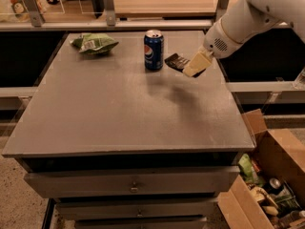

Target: Pick rxbar chocolate

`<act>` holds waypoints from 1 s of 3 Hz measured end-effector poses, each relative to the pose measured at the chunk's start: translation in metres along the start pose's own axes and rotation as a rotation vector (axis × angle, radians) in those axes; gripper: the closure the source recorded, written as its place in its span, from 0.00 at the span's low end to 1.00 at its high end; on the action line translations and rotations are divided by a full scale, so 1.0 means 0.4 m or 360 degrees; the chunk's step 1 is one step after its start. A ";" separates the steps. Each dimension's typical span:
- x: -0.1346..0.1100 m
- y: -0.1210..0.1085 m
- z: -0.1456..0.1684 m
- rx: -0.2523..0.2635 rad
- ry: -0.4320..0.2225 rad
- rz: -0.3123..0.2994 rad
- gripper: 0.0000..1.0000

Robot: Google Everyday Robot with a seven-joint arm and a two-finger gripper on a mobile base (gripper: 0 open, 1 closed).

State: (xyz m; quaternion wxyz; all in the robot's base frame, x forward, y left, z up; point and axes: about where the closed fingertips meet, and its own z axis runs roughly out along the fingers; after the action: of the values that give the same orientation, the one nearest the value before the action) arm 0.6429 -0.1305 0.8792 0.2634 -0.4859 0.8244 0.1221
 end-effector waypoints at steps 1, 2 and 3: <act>-0.021 0.018 -0.077 0.0000 -0.0063 -0.0092 1.00; -0.038 0.042 -0.132 0.0004 -0.0121 -0.0210 1.00; -0.039 0.054 -0.142 -0.0027 -0.0101 -0.0282 1.00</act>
Offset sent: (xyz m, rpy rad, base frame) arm -0.0419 -0.0085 0.0818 0.0289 -0.1745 0.1853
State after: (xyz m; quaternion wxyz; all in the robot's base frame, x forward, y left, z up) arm 0.6122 -0.1341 0.9337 0.2952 -0.5551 0.7682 0.1206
